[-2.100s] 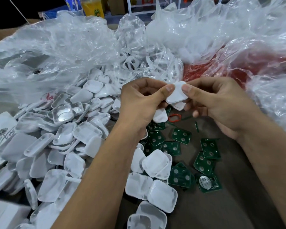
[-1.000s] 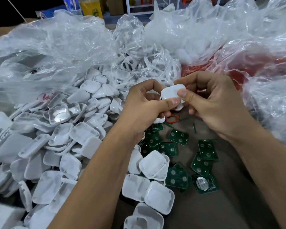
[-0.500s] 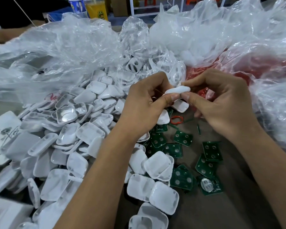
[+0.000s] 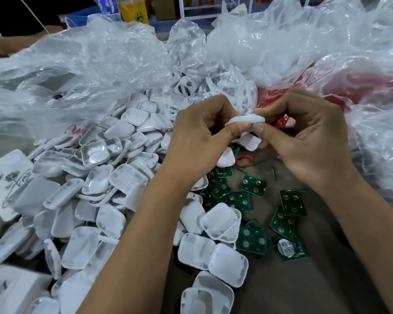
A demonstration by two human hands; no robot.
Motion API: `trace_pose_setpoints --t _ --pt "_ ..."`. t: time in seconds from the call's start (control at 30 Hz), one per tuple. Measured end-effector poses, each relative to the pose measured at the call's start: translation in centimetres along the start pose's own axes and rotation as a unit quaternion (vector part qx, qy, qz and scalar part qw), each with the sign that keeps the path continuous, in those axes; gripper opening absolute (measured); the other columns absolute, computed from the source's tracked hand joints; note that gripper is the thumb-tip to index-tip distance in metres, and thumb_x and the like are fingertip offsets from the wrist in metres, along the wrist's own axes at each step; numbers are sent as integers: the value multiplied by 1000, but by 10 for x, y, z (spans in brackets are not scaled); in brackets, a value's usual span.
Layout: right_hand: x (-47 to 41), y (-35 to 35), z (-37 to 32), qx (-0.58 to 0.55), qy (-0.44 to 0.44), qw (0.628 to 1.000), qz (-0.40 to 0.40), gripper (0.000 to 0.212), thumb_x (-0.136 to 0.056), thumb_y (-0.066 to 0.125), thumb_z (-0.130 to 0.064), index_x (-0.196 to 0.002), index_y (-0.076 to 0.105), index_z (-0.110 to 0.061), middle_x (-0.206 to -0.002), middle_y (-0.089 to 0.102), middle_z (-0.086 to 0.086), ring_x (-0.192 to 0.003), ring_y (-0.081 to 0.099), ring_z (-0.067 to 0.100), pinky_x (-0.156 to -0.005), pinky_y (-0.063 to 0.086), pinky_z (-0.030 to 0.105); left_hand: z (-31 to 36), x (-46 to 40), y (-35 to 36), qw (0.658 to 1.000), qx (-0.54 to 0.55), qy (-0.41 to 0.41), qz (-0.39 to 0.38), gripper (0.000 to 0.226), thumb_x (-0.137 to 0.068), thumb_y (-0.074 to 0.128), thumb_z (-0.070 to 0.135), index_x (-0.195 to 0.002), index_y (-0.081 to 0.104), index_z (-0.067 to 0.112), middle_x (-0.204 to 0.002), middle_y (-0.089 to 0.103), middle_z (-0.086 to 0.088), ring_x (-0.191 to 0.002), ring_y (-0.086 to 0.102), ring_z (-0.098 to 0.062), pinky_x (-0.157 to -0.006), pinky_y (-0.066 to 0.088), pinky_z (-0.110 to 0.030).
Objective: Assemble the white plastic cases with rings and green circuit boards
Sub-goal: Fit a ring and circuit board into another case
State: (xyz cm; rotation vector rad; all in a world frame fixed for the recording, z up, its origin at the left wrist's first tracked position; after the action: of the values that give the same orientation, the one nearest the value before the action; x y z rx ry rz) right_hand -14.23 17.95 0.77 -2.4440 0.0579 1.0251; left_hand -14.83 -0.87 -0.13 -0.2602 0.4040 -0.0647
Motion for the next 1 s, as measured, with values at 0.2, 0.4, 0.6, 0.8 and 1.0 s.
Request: trace_pose_setpoints --t 0.2,0.4,0.6,0.8,1.0 --pt "3 3 -3 58 -63 996 28 12 -92 81 -11 -91 76 0 -91 62 10 -80 65 22 -59 56 39 -6 2 7 962 212 -172 20 22 -97 72 21 -106 70 1 -96 77 -21 -85 78 -35 -74 64 -33" --pt "5 10 7 -59 29 998 -7 20 -94 69 1 -111 67 -10 -94 67 2 -81 70 20 -58 62 39 -8 1 -2 957 226 -177 49 19 -94 70 0 -110 76 7 -94 78 -20 -73 75 -25 -76 65 -38" --pt "9 21 13 -263 261 924 -96 22 -106 60 -18 -92 76 -10 -80 73 10 -61 68 21 -44 53 27 -6 0 0 986 111 -122 26 29 -94 72 3 -120 76 16 -93 77 -18 -83 76 -30 -79 65 -42" --pt "8 22 7 -336 277 897 -74 16 -100 62 -13 -93 73 -4 -82 75 15 -65 67 23 -51 56 26 -4 3 2 972 150 -168 60 17 -96 73 21 -95 76 4 -84 76 -19 -71 74 -25 -74 65 -41" --pt "5 18 4 -380 279 879 -67 18 -91 66 -20 -92 67 -3 -81 73 10 -66 66 20 -50 56 24 1 3 1 941 254 -219 47 23 -97 64 1 -116 67 -12 -100 71 -30 -75 68 -27 -76 61 -33"
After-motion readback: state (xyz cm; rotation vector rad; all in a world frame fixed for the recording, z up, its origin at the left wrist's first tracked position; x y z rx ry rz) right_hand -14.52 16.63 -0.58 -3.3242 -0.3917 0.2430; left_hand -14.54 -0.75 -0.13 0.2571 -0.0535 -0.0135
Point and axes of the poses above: each hand's wrist, its own x-axis away from the middle knuckle, its own y-axis out of the palm, z = x × y, the point moved 3 cm from there along -x, towards the middle knuckle
